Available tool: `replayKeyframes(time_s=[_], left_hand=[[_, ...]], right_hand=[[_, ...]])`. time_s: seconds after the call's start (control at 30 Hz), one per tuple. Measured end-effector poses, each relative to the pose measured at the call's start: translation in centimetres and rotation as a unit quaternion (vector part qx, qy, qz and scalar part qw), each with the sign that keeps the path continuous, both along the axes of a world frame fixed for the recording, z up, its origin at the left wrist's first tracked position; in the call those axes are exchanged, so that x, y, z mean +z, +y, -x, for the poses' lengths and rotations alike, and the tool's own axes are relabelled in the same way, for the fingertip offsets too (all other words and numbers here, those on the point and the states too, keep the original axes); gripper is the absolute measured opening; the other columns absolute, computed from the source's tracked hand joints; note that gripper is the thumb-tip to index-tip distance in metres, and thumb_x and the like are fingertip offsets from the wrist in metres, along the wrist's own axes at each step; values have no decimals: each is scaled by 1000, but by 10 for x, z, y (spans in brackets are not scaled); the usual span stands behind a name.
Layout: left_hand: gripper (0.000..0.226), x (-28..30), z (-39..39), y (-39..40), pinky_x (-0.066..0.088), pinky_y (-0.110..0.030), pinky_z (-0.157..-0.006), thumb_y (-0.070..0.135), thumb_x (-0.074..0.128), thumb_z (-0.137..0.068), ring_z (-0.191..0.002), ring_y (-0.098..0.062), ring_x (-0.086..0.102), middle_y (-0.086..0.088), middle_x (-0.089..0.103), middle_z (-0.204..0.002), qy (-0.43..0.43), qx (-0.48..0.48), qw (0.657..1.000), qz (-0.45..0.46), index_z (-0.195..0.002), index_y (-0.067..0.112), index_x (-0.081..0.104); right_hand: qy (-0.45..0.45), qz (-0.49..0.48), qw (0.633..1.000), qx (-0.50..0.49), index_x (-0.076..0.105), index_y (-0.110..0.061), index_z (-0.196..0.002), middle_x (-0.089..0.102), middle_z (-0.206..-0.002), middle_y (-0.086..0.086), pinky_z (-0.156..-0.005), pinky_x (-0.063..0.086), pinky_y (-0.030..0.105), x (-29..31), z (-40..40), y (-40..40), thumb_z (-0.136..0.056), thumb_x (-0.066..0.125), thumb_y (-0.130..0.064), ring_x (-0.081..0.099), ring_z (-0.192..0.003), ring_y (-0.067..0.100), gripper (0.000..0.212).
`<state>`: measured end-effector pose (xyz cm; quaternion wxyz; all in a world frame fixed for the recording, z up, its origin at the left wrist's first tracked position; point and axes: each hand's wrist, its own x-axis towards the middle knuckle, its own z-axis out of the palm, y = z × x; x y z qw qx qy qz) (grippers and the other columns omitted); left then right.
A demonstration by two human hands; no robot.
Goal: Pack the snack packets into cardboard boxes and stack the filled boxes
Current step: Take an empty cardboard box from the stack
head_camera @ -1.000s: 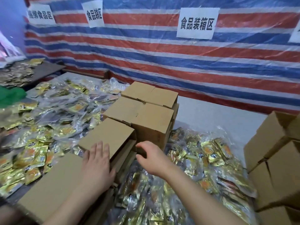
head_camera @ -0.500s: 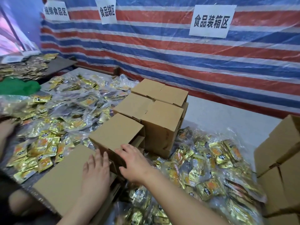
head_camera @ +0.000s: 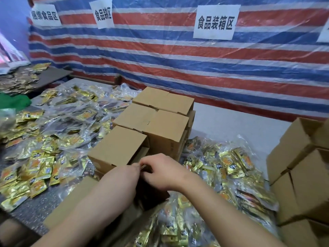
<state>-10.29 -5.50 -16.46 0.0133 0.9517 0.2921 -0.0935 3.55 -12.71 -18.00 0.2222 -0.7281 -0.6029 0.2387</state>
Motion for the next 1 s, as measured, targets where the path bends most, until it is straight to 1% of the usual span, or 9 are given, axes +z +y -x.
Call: replayKeyframes(time_s=[0.23,0.3,0.37,0.47,0.53,0.6,0.7,0.83,1.0], left_hand=[[22,-22,-89,-39,54,-37,-87,35,50,-101,-100,-23,66,-1,69,-107,-32,-116,990,73,-117,24,61],[25,-32,-117,-54,54,-36,-87,40,52,-99,-100,-24,64,-2,68,-105,-39,-156,983,84,-113,23,65],[24,-43,-141,-67,53,-36,-86,38,53,-98,-101,-25,63,-3,67,-105,-25,-200,975,91,-111,21,65],[20,-59,-167,-83,54,-37,-86,36,55,-98,-100,-25,62,-2,68,-104,-17,-239,964,112,-108,22,66],[20,-70,-176,-89,54,-37,-85,38,56,-98,-97,-24,62,-1,68,-101,-21,-246,960,129,-103,22,67],[21,-81,-185,-97,54,-36,-83,41,56,-98,-93,-23,62,1,67,-97,-22,-255,956,142,-100,23,67],[22,-99,-190,-105,55,-35,-81,43,57,-97,-88,-19,61,3,65,-92,-15,-249,951,182,-98,23,67],[20,-131,-173,-105,52,-32,-82,42,59,-96,-90,-15,61,7,65,-94,-4,-209,947,243,-102,25,68],[18,-175,-142,-100,50,-29,-82,39,59,-97,-91,-11,61,9,66,-95,-4,-151,940,305,-99,24,68]], right_hand=[[-10,59,990,-127,62,-40,-108,66,-105,-11,-73,49,30,-18,-70,-89,-91,53,-23,60,-93,13,25],[-17,73,980,-186,63,-34,-94,65,-97,-12,-70,49,29,-31,-90,-122,-91,53,-23,60,-89,12,16],[-31,86,964,-250,56,-33,-79,59,-86,-14,-59,40,25,-41,-108,-157,-93,53,-23,57,-80,7,17],[-24,102,938,-330,53,-32,-75,60,-84,-11,-57,38,27,-56,-128,-206,-95,55,-24,56,-74,5,22],[-17,114,925,-361,55,-28,-79,64,-92,-9,-59,41,28,-63,-134,-230,-95,56,-24,59,-73,8,17],[-19,120,914,-387,59,-26,-83,65,-99,-7,-65,43,27,-70,-137,-248,-94,58,-25,61,-83,11,11],[-22,138,904,-404,62,-27,-89,64,-92,-7,-62,41,25,-82,-136,-263,-94,59,-27,59,-82,9,5],[-15,166,900,-402,53,-27,-80,63,-88,-5,-76,52,34,-112,-117,-264,-93,58,-27,61,-85,17,14],[38,196,903,-381,55,-28,-92,61,-87,-7,-66,48,29,-153,-88,-256,-98,51,-26,61,-80,12,7]])
